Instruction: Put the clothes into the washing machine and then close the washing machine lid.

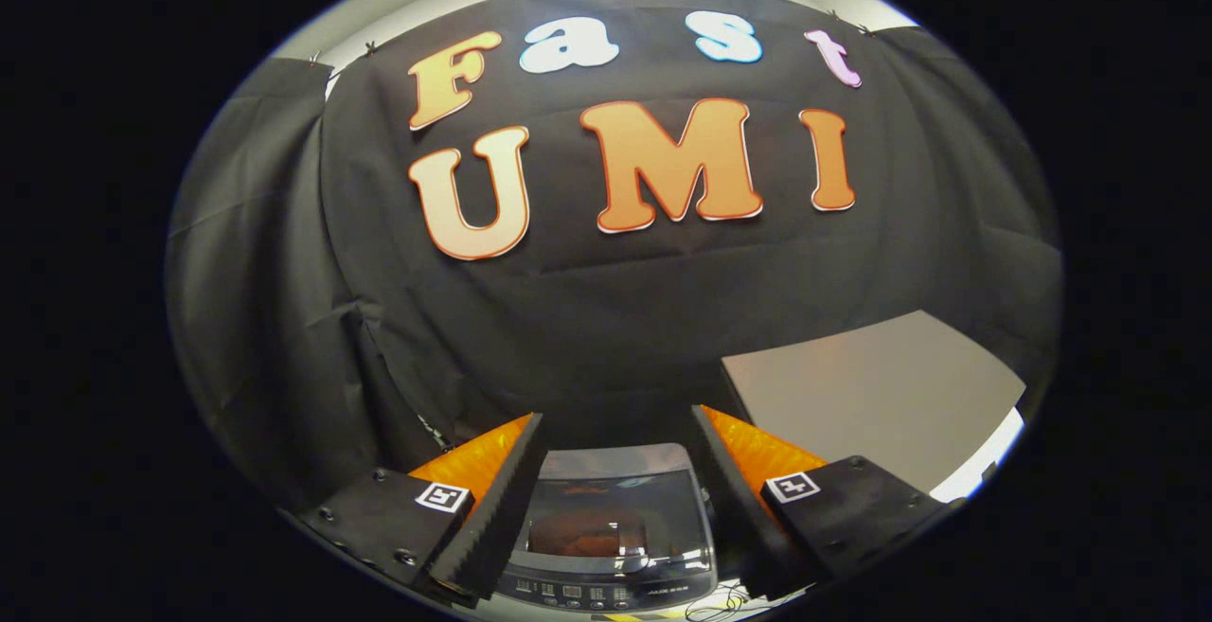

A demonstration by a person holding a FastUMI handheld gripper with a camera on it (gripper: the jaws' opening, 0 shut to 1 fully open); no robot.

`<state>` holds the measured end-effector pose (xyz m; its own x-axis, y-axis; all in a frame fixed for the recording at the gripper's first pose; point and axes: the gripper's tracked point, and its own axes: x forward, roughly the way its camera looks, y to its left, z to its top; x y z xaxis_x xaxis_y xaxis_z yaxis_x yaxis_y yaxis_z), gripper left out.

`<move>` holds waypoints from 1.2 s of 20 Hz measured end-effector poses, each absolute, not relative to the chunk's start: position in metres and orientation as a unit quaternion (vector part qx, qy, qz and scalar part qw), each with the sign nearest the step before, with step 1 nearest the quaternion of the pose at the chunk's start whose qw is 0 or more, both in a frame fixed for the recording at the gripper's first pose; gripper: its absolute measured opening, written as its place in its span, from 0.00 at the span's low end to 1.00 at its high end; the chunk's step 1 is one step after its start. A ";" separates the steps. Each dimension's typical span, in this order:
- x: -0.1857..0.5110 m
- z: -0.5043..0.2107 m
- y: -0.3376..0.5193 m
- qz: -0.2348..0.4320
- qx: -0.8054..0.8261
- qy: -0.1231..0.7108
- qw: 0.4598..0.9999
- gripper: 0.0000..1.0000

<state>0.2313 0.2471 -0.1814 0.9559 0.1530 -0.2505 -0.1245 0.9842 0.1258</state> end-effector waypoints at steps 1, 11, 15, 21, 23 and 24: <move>0.227 -0.174 0.237 0.069 0.061 0.125 0.988 0.98; 0.148 -0.119 0.130 0.043 0.126 0.090 0.987 0.98; 0.105 -0.058 0.093 0.025 0.048 0.051 0.997 0.98; 0.057 0.005 0.048 0.014 0.020 0.014 1.000 0.98; 0.051 0.010 0.032 0.008 0.007 0.012 1.000 0.98; 0.048 0.009 0.026 0.005 0.000 0.013 1.000 0.98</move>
<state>0.0485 0.0263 0.0086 0.9996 0.0107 -0.0251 -0.0106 0.9999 0.0010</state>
